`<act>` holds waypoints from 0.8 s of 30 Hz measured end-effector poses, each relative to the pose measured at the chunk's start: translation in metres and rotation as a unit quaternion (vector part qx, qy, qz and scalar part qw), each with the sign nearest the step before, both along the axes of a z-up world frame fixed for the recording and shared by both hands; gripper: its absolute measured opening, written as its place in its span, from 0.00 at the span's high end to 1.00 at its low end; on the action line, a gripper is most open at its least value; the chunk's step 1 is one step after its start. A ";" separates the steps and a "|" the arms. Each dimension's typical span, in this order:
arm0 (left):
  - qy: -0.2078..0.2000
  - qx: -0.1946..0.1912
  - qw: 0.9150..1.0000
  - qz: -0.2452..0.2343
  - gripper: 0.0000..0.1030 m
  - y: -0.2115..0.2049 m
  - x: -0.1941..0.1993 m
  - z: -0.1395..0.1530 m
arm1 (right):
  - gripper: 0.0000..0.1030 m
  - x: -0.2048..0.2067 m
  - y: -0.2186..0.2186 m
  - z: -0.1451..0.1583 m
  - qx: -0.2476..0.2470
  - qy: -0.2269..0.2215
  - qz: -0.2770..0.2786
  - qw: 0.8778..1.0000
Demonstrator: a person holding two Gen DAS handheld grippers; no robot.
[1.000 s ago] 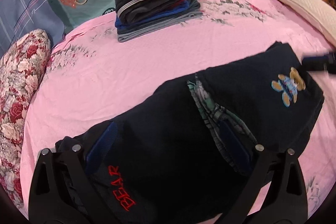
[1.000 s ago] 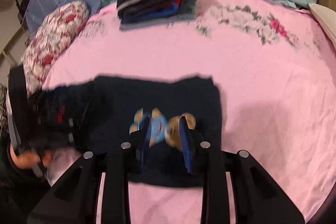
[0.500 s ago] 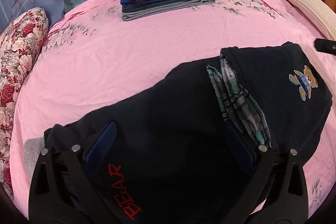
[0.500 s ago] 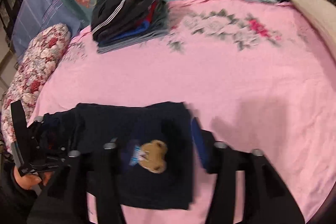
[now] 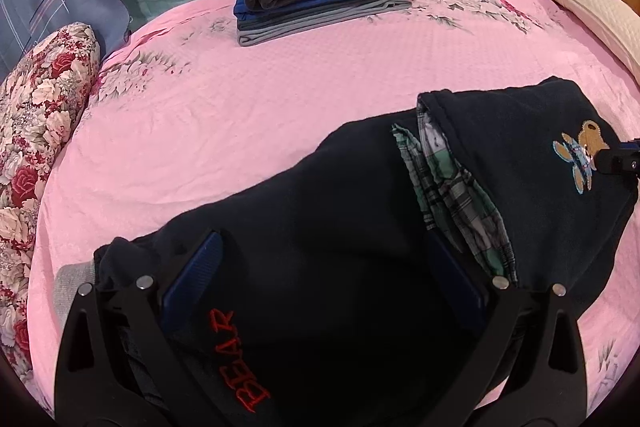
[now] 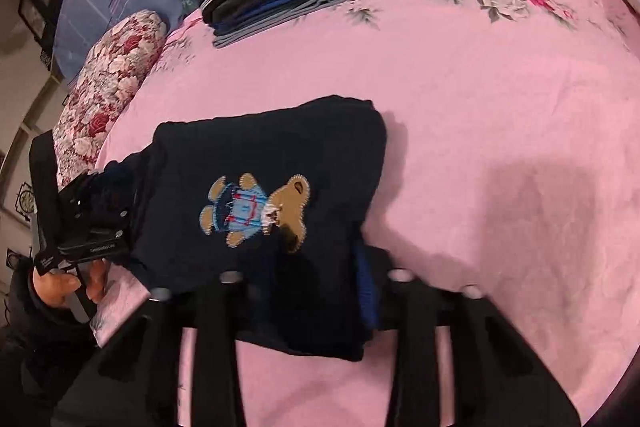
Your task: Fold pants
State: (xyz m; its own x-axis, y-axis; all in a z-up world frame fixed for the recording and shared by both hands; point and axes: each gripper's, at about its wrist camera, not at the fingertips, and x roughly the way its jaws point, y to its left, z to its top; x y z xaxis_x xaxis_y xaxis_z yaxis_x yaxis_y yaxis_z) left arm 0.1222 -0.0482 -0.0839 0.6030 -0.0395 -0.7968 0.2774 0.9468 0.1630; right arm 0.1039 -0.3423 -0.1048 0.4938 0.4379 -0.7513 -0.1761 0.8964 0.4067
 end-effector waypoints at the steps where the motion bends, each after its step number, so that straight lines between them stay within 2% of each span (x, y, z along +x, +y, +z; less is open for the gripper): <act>1: 0.000 0.000 1.000 0.001 0.02 -0.001 0.000 0.001 | 0.80 -0.002 -0.001 0.002 0.003 -0.007 -0.005 1.000; 6: 0.002 0.000 1.000 -0.002 0.02 -0.020 0.005 0.001 | 0.84 -0.009 -0.010 0.030 -0.007 -0.046 -0.023 0.999; 10: 0.005 -0.019 1.000 -0.016 0.02 -0.046 0.012 0.001 | 0.85 -0.015 -0.019 0.052 -0.060 -0.059 -0.037 0.996; 13: 0.010 -0.028 0.999 -0.029 0.02 -0.060 0.015 -0.002 | 0.85 -0.017 -0.032 0.048 -0.080 -0.047 -0.056 0.994; 14: 0.012 -0.028 0.999 -0.030 0.02 -0.061 0.015 -0.002 | 0.84 -0.015 -0.033 0.039 -0.090 -0.030 -0.056 0.994; 16: 0.017 -0.039 0.999 -0.030 0.02 -0.055 0.012 -0.001 | 0.79 -0.008 -0.029 0.019 -0.116 0.001 -0.050 0.992; 18: 0.024 -0.061 0.997 -0.028 0.02 -0.040 0.002 0.007 | 0.64 -0.008 -0.024 0.013 -0.138 0.004 -0.052 0.989; 19: 0.027 -0.079 0.996 -0.031 0.02 -0.029 -0.007 0.014 | 0.59 -0.010 -0.023 0.020 -0.154 -0.007 -0.059 0.986; 20: 0.024 -0.091 0.995 -0.033 0.02 -0.018 -0.018 0.022 | 0.47 -0.013 -0.022 0.030 -0.166 -0.023 -0.066 0.984; 22: 0.005 -0.114 0.993 -0.030 0.02 0.016 -0.048 0.042 | 0.45 -0.021 -0.016 0.055 -0.190 -0.063 -0.076 0.977; 24: -0.021 -0.124 0.992 -0.008 0.02 0.058 -0.081 0.058 | 0.42 -0.032 0.000 0.084 -0.176 -0.106 -0.053 0.977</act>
